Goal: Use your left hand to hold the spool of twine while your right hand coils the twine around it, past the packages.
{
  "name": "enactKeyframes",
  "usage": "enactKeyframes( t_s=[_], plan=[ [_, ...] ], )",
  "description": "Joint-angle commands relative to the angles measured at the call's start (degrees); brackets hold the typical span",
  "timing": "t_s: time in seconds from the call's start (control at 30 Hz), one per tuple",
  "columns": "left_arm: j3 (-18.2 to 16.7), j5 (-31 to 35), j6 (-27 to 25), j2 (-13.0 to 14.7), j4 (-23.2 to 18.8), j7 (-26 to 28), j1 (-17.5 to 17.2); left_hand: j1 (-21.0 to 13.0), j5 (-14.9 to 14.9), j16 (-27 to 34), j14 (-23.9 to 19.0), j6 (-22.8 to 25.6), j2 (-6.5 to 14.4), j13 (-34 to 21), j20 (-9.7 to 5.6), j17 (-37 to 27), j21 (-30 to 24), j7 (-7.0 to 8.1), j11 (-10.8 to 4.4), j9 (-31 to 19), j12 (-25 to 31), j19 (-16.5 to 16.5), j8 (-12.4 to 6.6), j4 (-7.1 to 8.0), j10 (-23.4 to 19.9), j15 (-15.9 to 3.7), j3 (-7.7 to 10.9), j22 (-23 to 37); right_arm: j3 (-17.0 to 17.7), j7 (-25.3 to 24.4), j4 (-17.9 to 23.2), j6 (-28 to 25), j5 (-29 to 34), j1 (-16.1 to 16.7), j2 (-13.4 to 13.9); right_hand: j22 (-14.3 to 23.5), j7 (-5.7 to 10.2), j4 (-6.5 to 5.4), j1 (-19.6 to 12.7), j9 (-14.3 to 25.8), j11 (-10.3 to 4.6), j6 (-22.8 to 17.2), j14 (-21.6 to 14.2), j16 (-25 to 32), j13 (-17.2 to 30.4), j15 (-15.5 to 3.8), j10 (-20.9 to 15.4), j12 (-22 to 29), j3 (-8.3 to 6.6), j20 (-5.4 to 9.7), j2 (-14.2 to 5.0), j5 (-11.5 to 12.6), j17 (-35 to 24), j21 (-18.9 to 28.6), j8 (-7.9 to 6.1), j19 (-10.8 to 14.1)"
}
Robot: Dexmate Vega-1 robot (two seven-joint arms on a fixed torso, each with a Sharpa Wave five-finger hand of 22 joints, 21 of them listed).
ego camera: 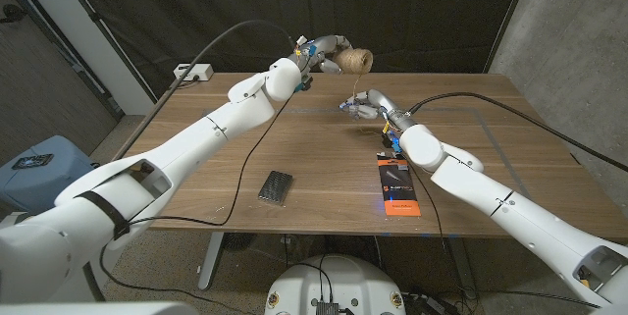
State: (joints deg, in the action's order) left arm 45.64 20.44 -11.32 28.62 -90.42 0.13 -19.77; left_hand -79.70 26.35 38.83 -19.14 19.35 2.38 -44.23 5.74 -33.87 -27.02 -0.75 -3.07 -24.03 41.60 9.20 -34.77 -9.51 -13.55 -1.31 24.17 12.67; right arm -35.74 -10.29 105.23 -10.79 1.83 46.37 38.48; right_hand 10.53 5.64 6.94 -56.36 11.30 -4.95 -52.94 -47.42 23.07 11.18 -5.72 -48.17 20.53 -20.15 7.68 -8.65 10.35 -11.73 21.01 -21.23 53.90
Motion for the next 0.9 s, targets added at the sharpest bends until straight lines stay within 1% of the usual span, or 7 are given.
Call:
enactKeyframes(
  t_s=[0.03, 0.27, 0.37, 0.43, 0.57, 0.73, 0.9],
  plan=[
    [0.7, -0.3, -1.8, -0.9, 1.5, 0.3, 0.9, 1.5, 0.3, 0.6, 0.1, 2.5, 3.0, -2.1, 0.23, -0.2, -0.2, -2.67, 2.07, -0.1, 0.1, -0.2, -0.57, 0.09, -3.6, 0.49, 0.14, 0.1, 0.3, 1.3, 1.9, -1.0, 0.3, 0.0, 1.0, 0.2, -0.07, -0.16, 0.1, 0.2, 0.01, -0.4, -0.6, -0.2, 0.2, -6.67, -0.4, -0.2, -0.29, 2.91, -0.45, -0.2, -0.2, 0.6, 0.05, 0.4],
    [1.3, -0.7, -1.7, -1.5, 2.8, 0.8, 1.5, 1.3, 0.5, 0.7, 0.1, 2.6, 2.9, -2.2, 0.31, -0.3, -0.2, -2.84, 2.24, -0.1, 0.0, -0.4, -0.49, 0.0, -3.6, 0.62, 0.13, 0.1, 0.3, 2.1, 2.9, -0.8, 0.4, 0.0, 1.5, 0.2, -0.06, -0.07, 0.1, 0.2, 0.05, -0.5, -0.7, -0.3, 0.2, -6.68, -0.6, -0.4, -0.37, 2.97, -0.53, -0.2, -0.3, 0.7, 0.19, 0.4],
    [1.5, -0.7, -2.6, -1.9, 3.0, 1.0, 1.7, 1.4, 0.5, 0.8, 0.2, 2.7, 2.9, -2.2, 0.3, -0.4, -0.3, -2.9, 2.25, -0.1, 0.0, -0.4, -0.49, 0.06, -3.6, 0.68, 0.04, 0.1, 0.3, 2.5, 3.2, -0.6, 0.3, 0.0, 1.6, 0.2, -0.08, -0.05, 0.1, 0.2, 0.05, -0.5, -0.8, -0.4, 0.2, -6.67, -0.6, -0.5, -0.37, 2.97, -0.54, -0.2, -0.3, 0.7, 0.25, 0.4],
    [1.7, -0.8, -1.9, -1.9, 3.4, 1.1, 1.8, 1.3, 0.6, 0.8, 0.3, 2.6, 2.9, -2.2, 0.34, -0.5, -0.3, -2.92, 2.3, -0.1, 0.0, -0.5, -0.43, 0.03, -3.7, 0.71, 0.04, 0.2, 0.3, 2.7, 3.3, -0.3, 0.2, 0.1, 1.7, 0.2, -0.1, -0.06, 0.2, 0.2, 0.02, -0.5, -0.8, -0.4, 0.2, -6.62, -0.6, -0.6, -0.36, 2.98, -0.53, -0.2, -0.3, 0.7, 0.29, 0.3],
    [2.1, -0.3, -3.1, -2.3, 3.4, 1.5, 2.1, 1.3, 0.6, 0.9, 0.2, 2.7, 2.8, -2.3, 0.35, -0.5, -0.3, -2.94, 2.3, -0.1, 0.0, -0.4, -0.39, 0.07, -3.8, 0.77, 0.01, 0.2, 0.4, 3.2, 3.6, 0.3, -0.1, 0.2, 1.9, 0.2, -0.11, -0.01, 0.2, 0.2, 0.04, -0.6, -0.9, -0.5, 0.2, -6.65, -0.7, -0.7, -0.38, 2.97, -0.55, -0.2, -0.4, 0.7, 0.37, 0.3],
    [2.3, -0.7, -2.6, -2.3, 3.8, 1.4, 2.3, 1.2, 0.7, 1.0, 0.3, 2.8, 2.9, -2.4, 0.44, -0.6, -0.4, -3.13, 2.49, -0.1, 0.1, -0.6, -0.34, 0.05, -3.9, 0.86, -0.06, 0.2, 0.6, 3.7, 4.3, 1.1, -0.3, 0.6, 2.3, 0.3, -0.07, 0.07, 0.2, 0.2, 0.09, -0.6, -0.9, -0.6, 0.2, -6.63, -0.9, -0.8, -0.38, 2.97, -0.53, -0.2, -0.5, 0.8, 0.49, 0.4],
    [2.5, -0.7, -3.4, -2.4, 3.7, 1.5, 2.2, 1.2, 0.8, 1.2, 0.3, 3.0, 2.9, -2.4, 0.43, -0.8, -0.5, -3.2, 2.49, -0.1, 0.1, -0.5, -0.34, 0.08, -3.9, 0.89, -0.13, 0.2, 1.2, 3.8, 5.4, 1.5, -0.6, 1.2, 2.7, 0.3, -0.07, 0.14, 0.2, 0.2, 0.1, -0.8, -1.0, -0.6, 0.2, -6.66, -0.9, -1.0, -0.4, 2.98, -0.55, -0.2, -0.6, 0.8, 0.52, 0.3]
  ],
)
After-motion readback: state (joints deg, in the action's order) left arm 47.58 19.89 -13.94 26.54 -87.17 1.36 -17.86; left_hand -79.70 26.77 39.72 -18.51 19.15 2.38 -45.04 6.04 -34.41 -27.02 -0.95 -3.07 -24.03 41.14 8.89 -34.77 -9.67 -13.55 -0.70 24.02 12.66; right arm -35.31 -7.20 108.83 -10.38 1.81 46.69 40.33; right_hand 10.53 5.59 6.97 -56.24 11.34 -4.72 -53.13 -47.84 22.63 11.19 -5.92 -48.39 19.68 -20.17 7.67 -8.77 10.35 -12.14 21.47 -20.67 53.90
